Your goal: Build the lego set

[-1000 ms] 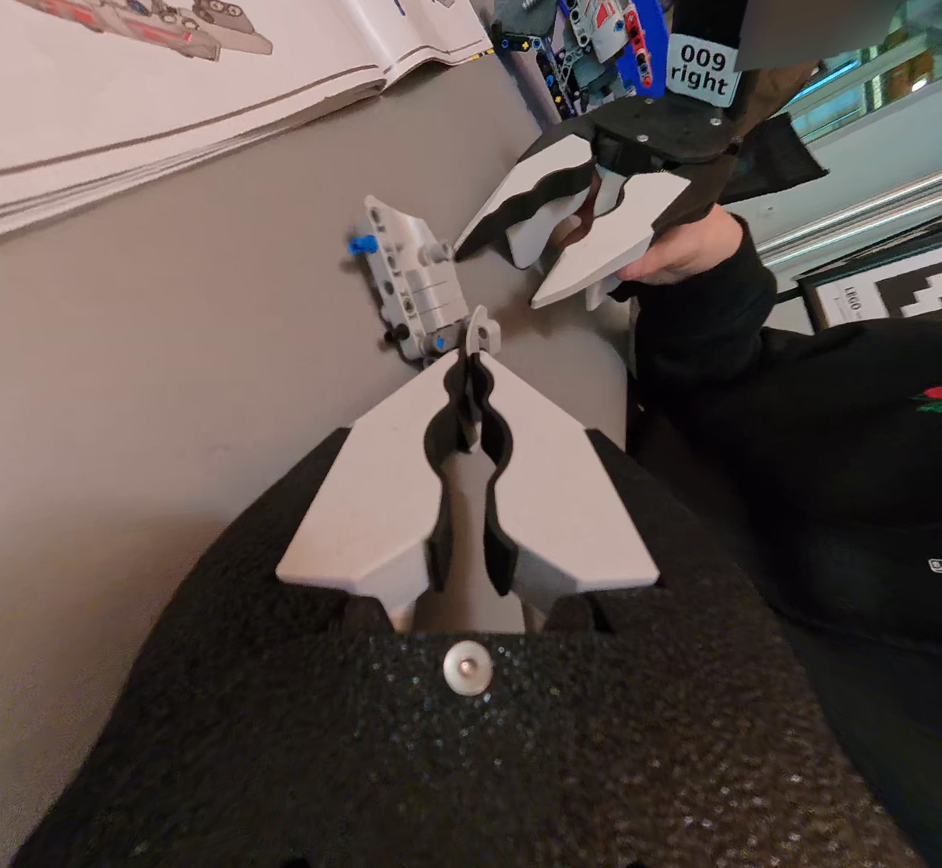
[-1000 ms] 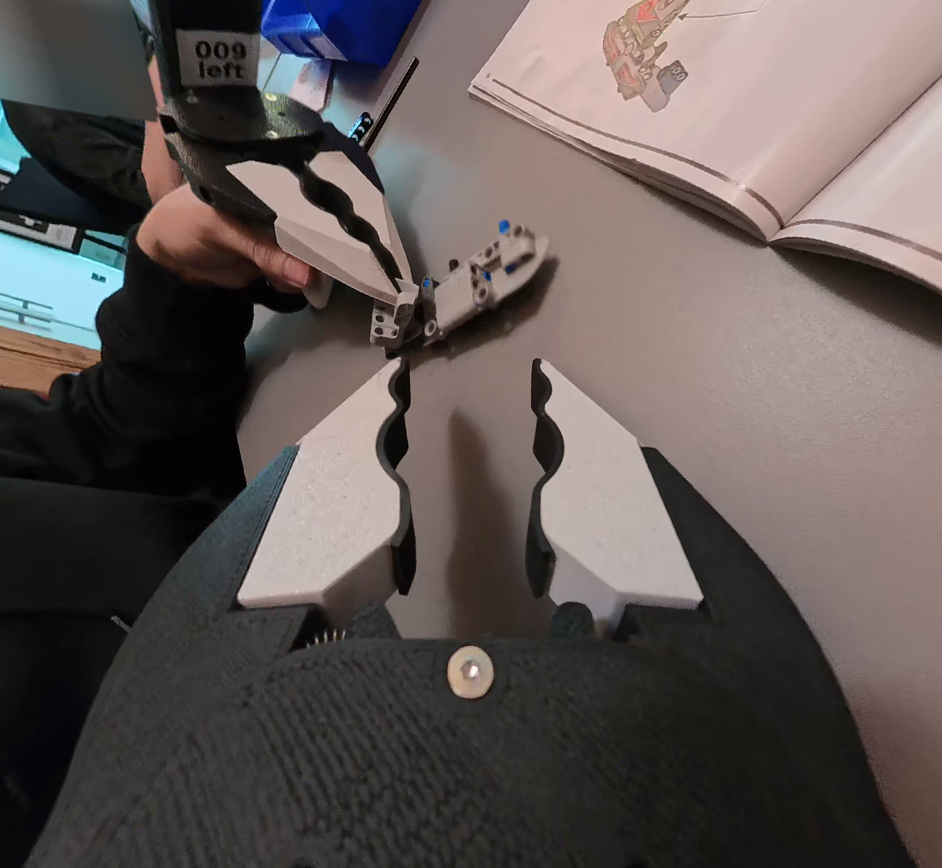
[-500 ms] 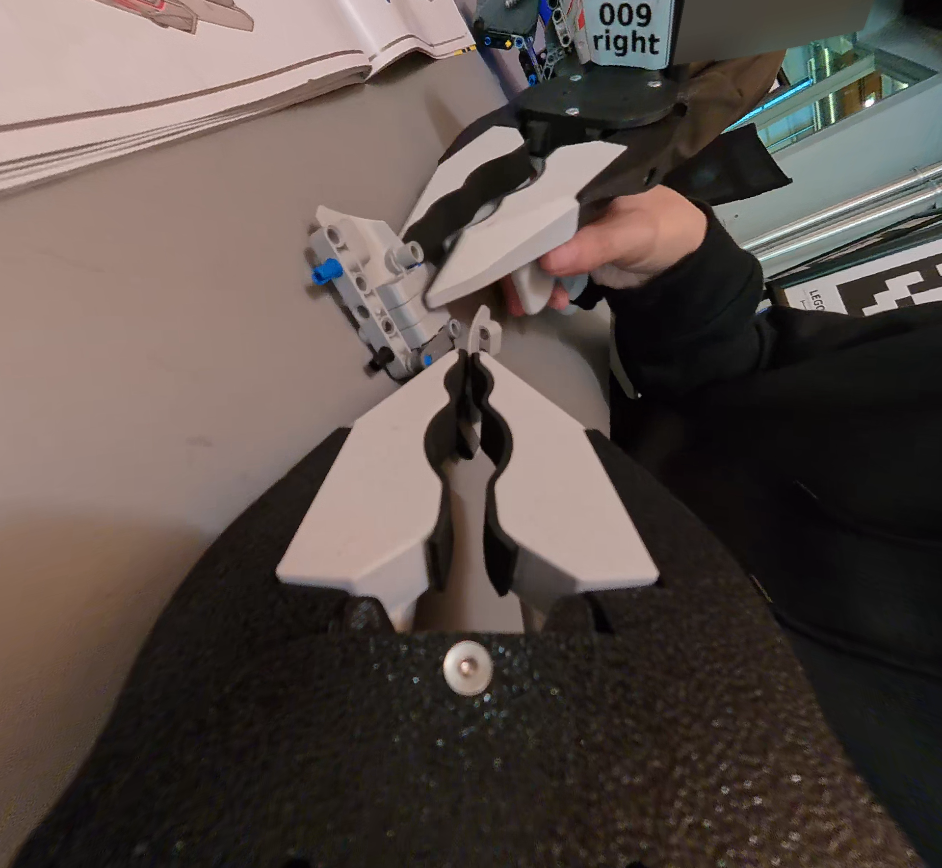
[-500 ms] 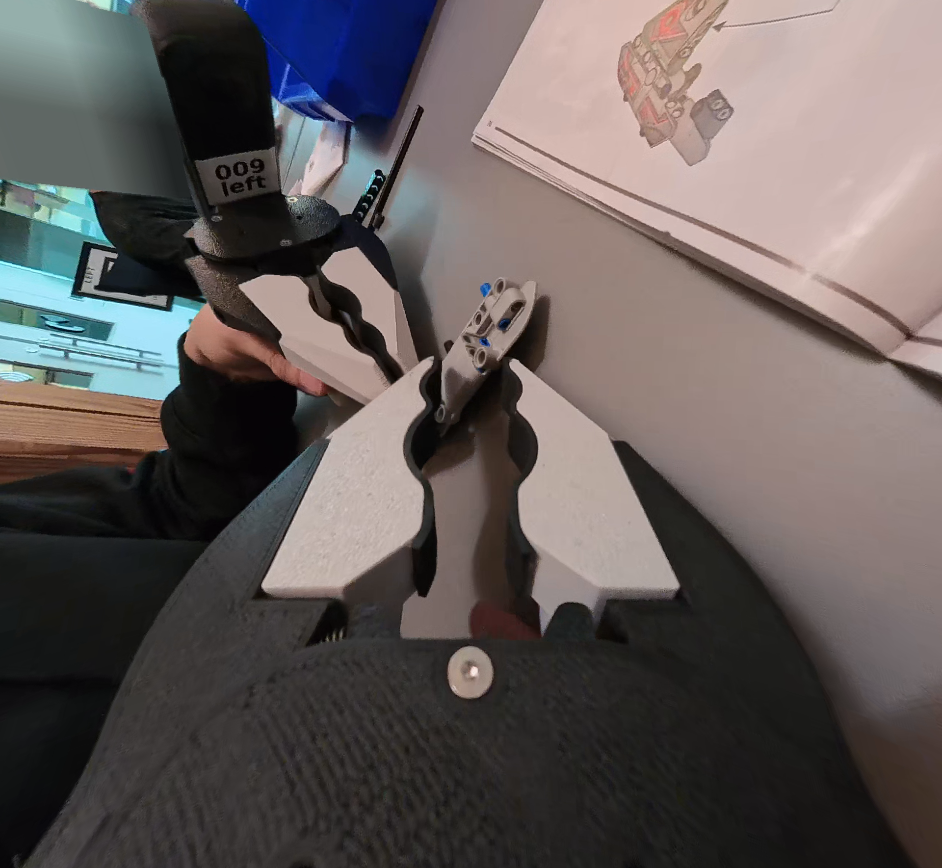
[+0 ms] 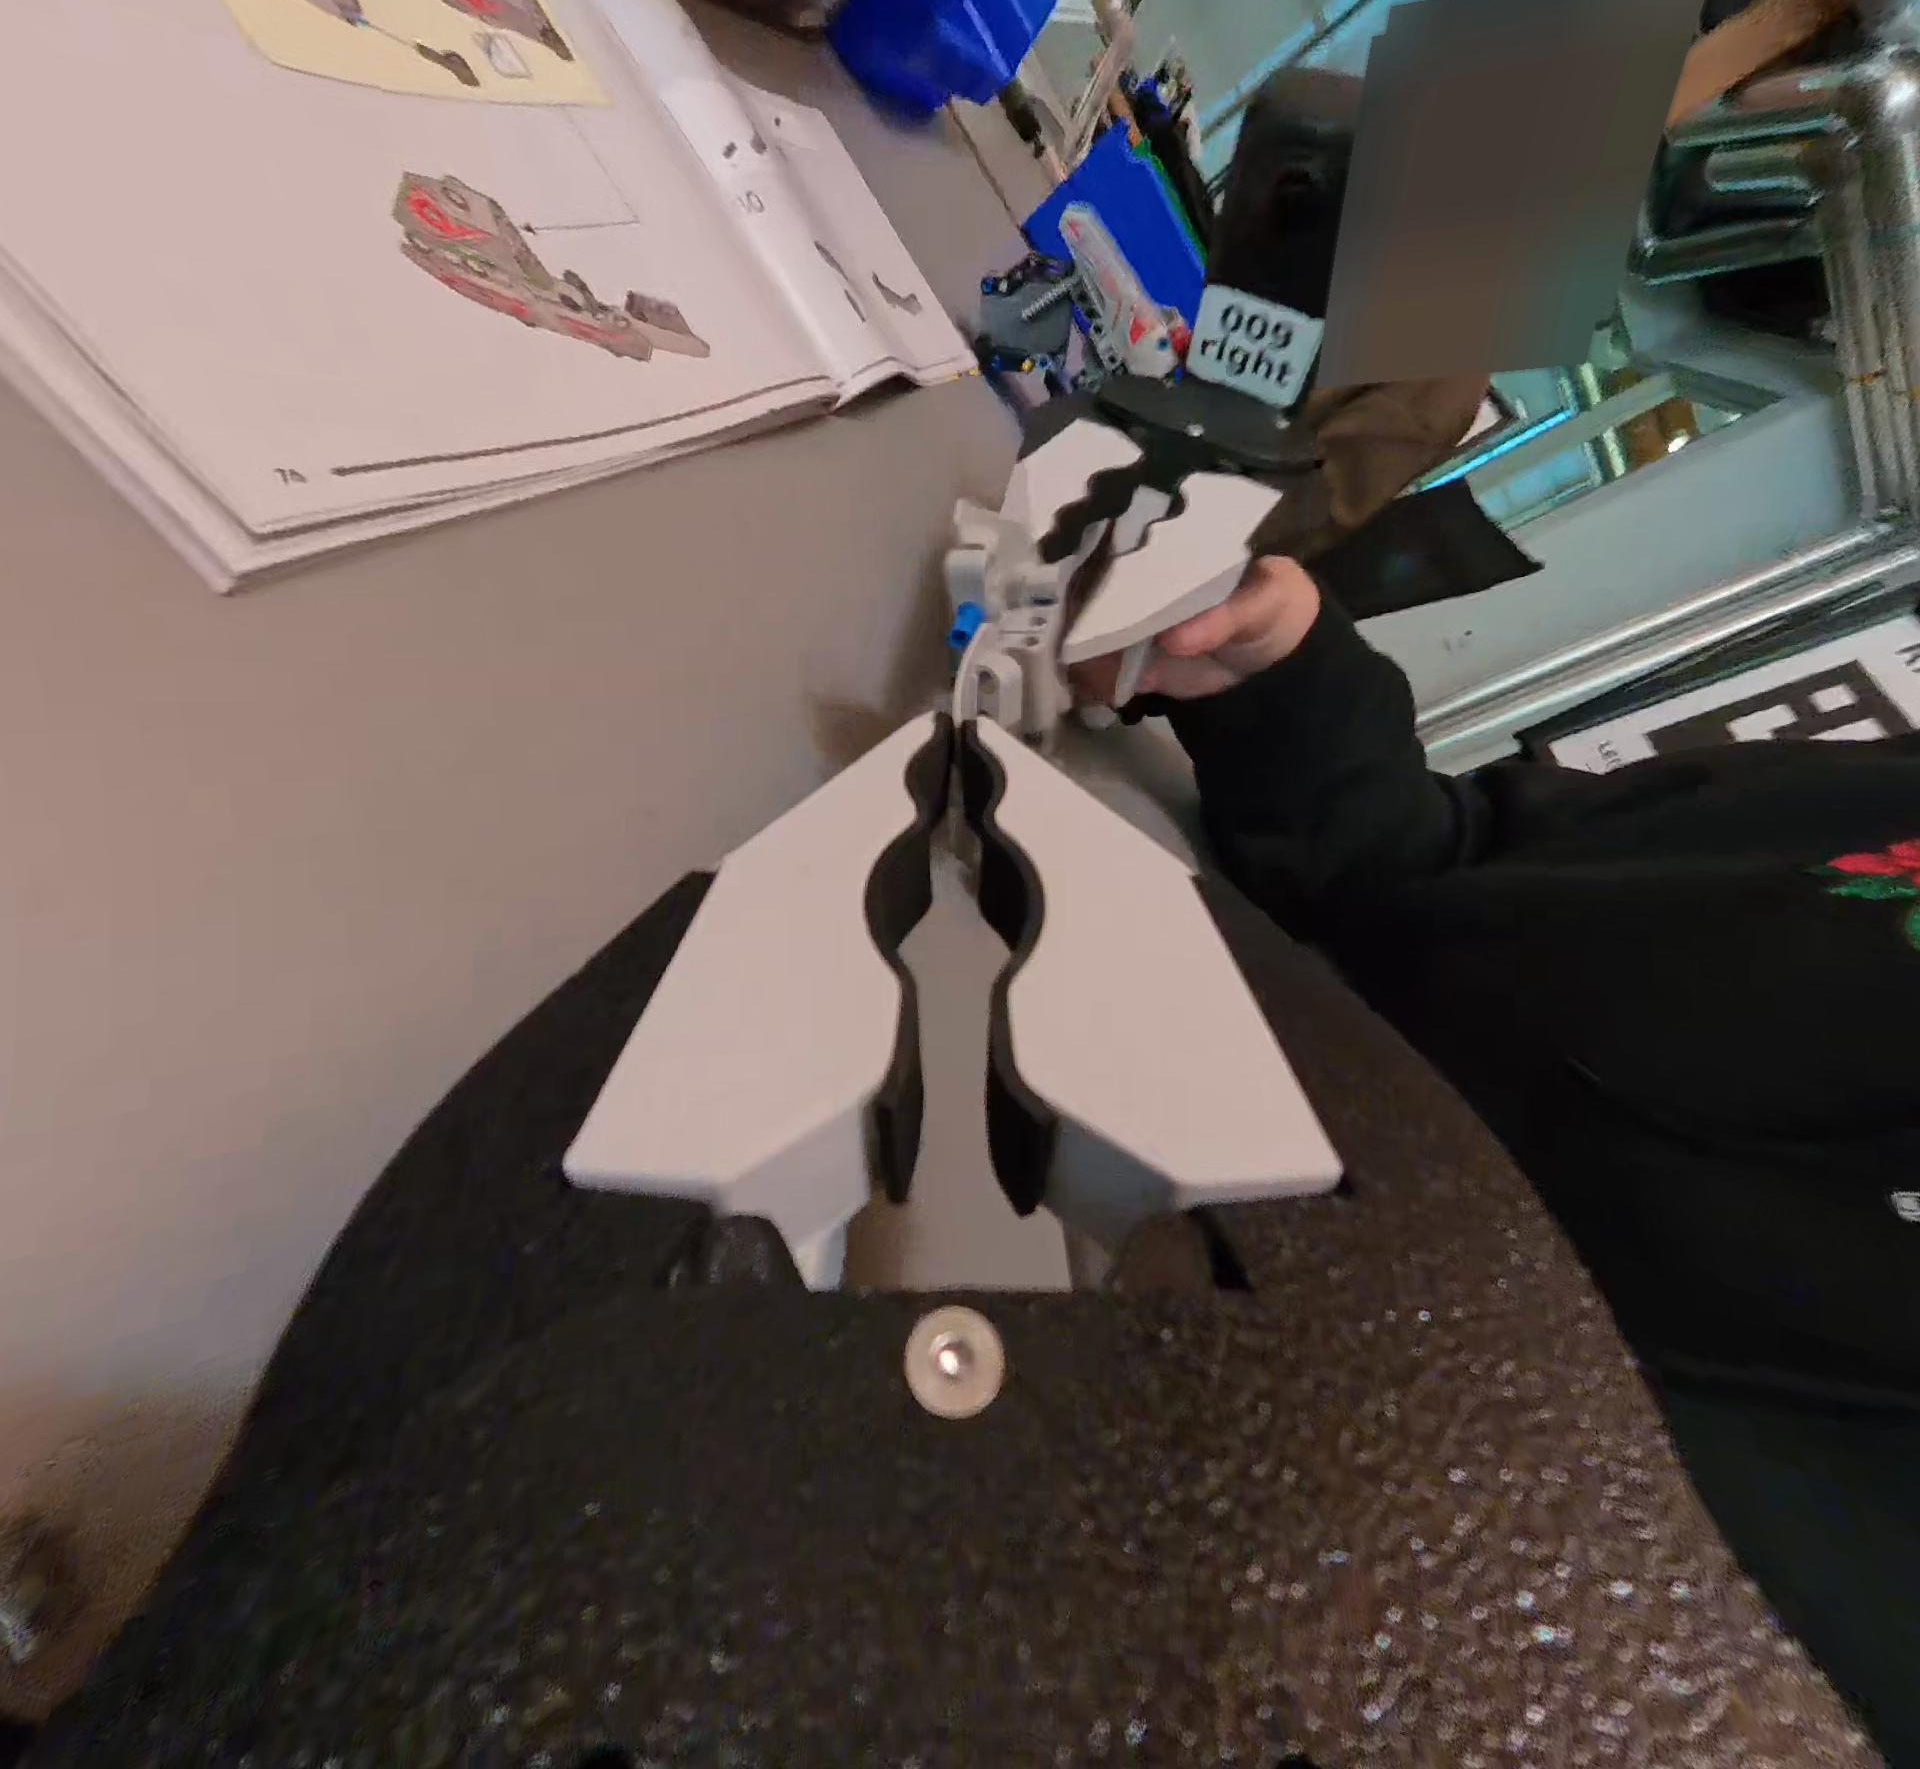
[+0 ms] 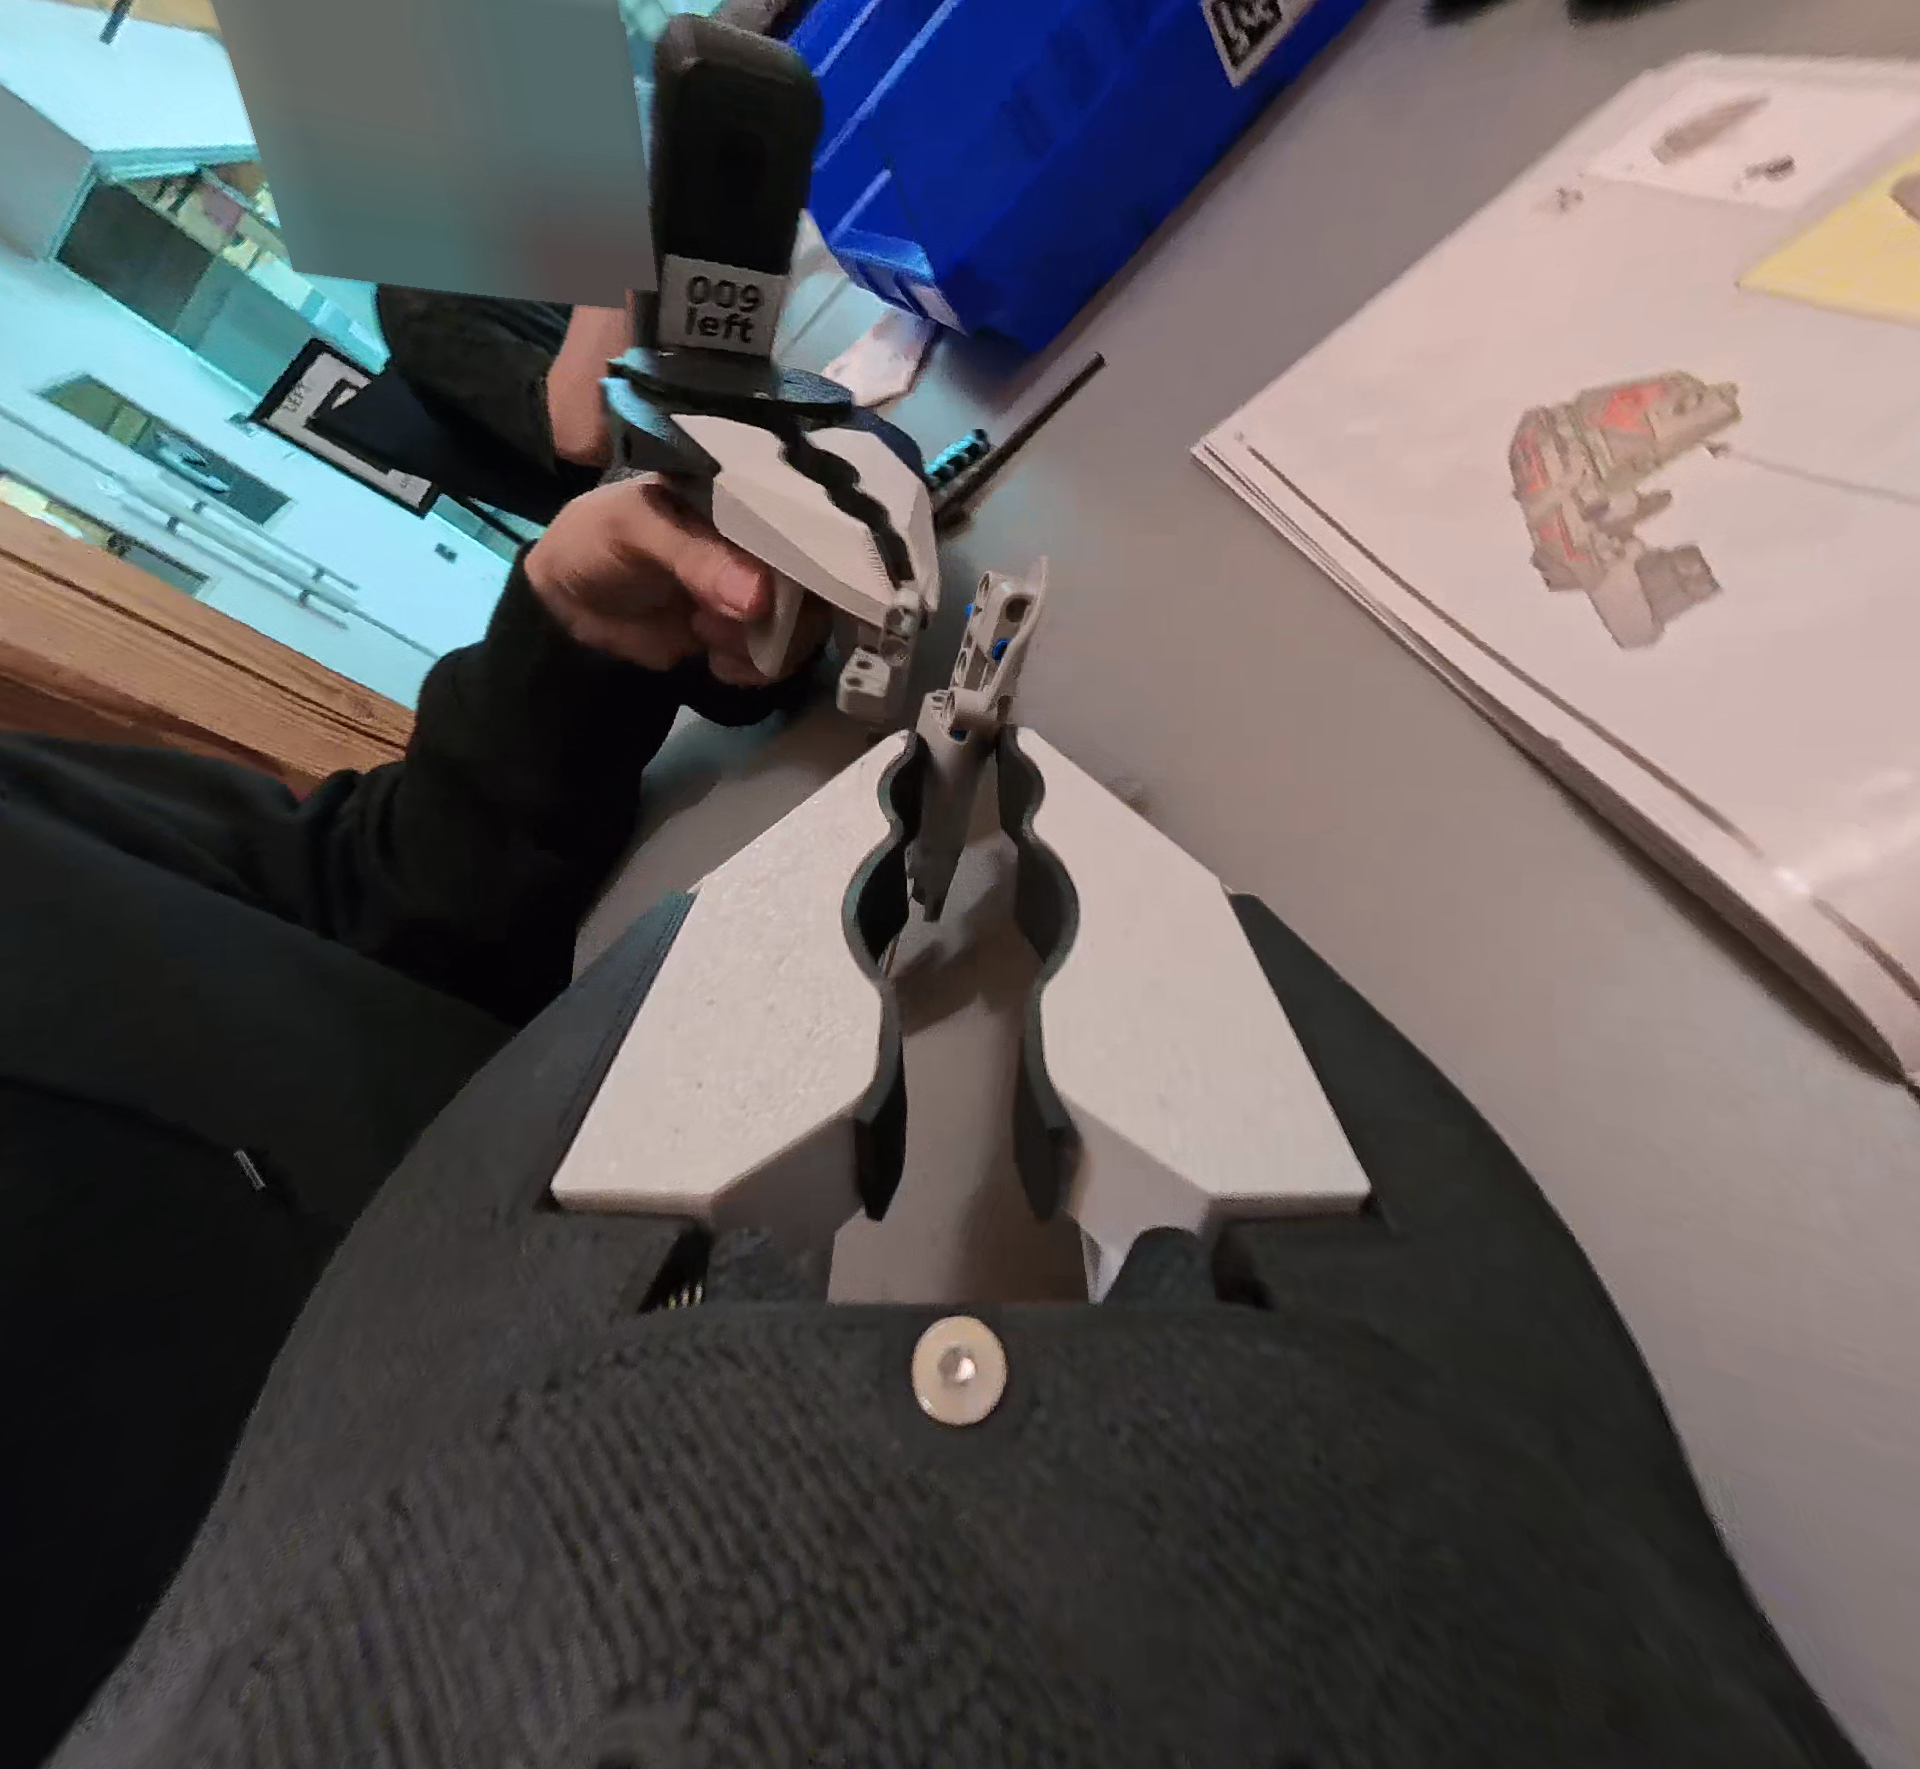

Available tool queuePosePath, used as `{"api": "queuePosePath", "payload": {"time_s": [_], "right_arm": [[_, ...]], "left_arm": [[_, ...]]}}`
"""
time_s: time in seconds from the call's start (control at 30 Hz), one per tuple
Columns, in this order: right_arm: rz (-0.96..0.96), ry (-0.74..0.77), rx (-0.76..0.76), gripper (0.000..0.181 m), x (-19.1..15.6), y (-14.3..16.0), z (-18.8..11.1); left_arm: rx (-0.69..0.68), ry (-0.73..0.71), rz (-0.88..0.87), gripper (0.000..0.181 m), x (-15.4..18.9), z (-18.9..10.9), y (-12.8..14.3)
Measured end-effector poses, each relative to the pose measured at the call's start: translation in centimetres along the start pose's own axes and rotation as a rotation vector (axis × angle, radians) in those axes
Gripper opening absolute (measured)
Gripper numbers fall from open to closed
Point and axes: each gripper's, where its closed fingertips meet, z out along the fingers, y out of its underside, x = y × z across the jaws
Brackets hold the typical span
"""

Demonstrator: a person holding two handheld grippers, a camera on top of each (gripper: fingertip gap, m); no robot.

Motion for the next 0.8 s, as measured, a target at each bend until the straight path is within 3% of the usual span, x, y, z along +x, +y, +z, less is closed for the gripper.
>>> {"api": "queuePosePath", "payload": {"time_s": [0.13, 0.43, 0.63, 0.8], "right_arm": [[0.004, -0.064, 0.022, 0.012, -0.7, -0.3, 0.5], [0.117, 0.010, -0.113, 0.020, 0.9, 1.7, 1.6], [0.059, 0.081, -0.203, 0.014, 1.3, 2.4, 2.0], [0.088, -0.011, -0.182, 0.014, 1.1, 2.0, 1.8]], "left_arm": [[-0.015, 0.026, -0.013, 0.000, 0.2, 0.9, 0.6], [-0.150, -0.114, 0.000, 0.000, -1.5, 2.2, 2.4], [-0.141, -0.126, -0.001, 0.000, -1.6, 2.4, 2.3], [-0.099, -0.085, 0.001, 0.000, -1.0, 2.1, 1.8]]}}
